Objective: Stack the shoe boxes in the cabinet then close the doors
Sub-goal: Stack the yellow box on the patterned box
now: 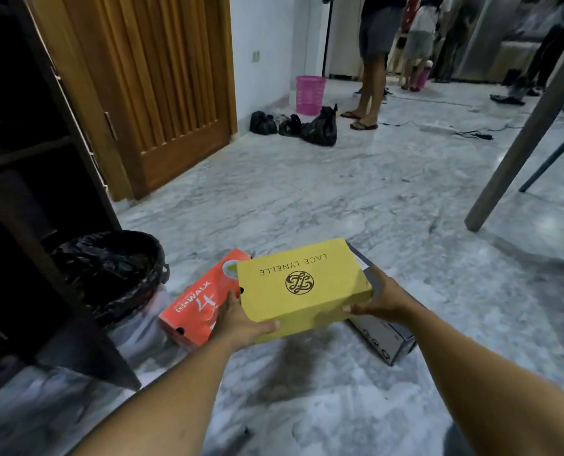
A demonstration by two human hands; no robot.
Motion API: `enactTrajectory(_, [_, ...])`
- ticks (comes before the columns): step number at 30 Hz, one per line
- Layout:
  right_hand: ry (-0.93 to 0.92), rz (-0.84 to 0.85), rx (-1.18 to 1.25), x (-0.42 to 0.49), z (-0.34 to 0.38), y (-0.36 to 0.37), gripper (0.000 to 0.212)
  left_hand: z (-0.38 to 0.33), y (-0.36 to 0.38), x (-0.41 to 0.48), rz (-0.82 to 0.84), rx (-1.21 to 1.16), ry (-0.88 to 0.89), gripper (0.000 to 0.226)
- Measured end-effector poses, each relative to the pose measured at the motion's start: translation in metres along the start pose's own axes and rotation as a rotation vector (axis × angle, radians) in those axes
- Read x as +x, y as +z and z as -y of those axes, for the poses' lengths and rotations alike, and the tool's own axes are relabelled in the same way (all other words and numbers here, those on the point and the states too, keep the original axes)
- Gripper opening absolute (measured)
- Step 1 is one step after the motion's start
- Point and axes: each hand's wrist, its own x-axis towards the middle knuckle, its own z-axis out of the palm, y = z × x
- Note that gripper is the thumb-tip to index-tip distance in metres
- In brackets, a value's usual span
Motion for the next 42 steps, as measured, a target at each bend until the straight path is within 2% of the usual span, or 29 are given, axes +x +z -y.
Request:
enactTrajectory(7, [-0.019, 0.019, 0.050, 0.019, -0.011, 0.011, 0.162, 0.015, 0.008, 0.029, 0.041, -0.038, -0.051, 0.161])
enactTrajectory(9, [-0.018, 0.030, 0.111, 0.025, -0.011, 0.013, 0.164, 0.018, 0.013, 0.036, 0.047, -0.044, -0.035, 0.148])
enactTrajectory(13, [-0.025, 0.084, 0.185, 0.054, -0.038, 0.025, 0.150, 0.020, 0.023, 0.045, 0.072, -0.071, 0.034, 0.116])
enactTrajectory(15, [-0.027, 0.085, 0.210, 0.059, -0.041, 0.027, 0.151, 0.018, 0.025, 0.047, 0.066, -0.097, 0.062, 0.109])
enactTrajectory(19, [-0.033, -0.010, 0.251, 0.038, -0.014, 0.018, 0.143, 0.016, 0.021, 0.052, -0.026, -0.153, 0.053, 0.115])
enactTrajectory(21, [-0.014, -0.058, 0.266, 0.019, 0.008, 0.011, 0.143, 0.006, 0.013, 0.047, -0.073, -0.187, 0.060, 0.112])
enactTrajectory(24, [0.023, -0.108, 0.353, -0.008, 0.034, 0.004, 0.132, -0.018, -0.003, 0.032, -0.170, -0.237, 0.127, 0.107])
enactTrajectory(26, [0.027, -0.163, 0.397, -0.024, 0.051, 0.000, 0.130, -0.037, -0.019, 0.018, -0.283, -0.251, 0.180, 0.115])
enactTrajectory(29, [-0.038, -0.280, 0.487, -0.057, 0.085, -0.010, 0.106, -0.070, -0.052, -0.015, -0.360, -0.274, 0.258, 0.117])
enactTrajectory(31, [-0.117, -0.348, 0.547, -0.081, 0.108, -0.020, 0.091, -0.094, -0.079, -0.043, -0.382, -0.312, 0.315, 0.108])
enactTrajectory(33, [-0.199, -0.441, 0.600, -0.107, 0.133, -0.031, 0.085, -0.111, -0.107, -0.069, -0.417, -0.380, 0.382, 0.096])
enactTrajectory(35, [-0.265, -0.490, 0.657, -0.142, 0.162, -0.042, 0.087, -0.124, -0.138, -0.102, -0.462, -0.416, 0.457, 0.088])
enactTrajectory(36, [-0.297, -0.504, 0.686, -0.160, 0.175, -0.049, 0.089, -0.129, -0.153, -0.118, -0.480, -0.433, 0.488, 0.092])
enactTrajectory(39, [-0.419, -0.505, 0.732, -0.214, 0.218, -0.072, 0.102, -0.146, -0.196, -0.175, -0.525, -0.434, 0.564, 0.133])
enactTrajectory(41, [-0.507, -0.515, 0.724, -0.247, 0.251, -0.086, 0.124, -0.153, -0.224, -0.212, -0.587, -0.413, 0.626, 0.136])
enactTrajectory(42, [-0.545, -0.530, 0.697, -0.262, 0.267, -0.091, 0.128, -0.155, -0.238, -0.231, -0.625, -0.402, 0.664, 0.134])
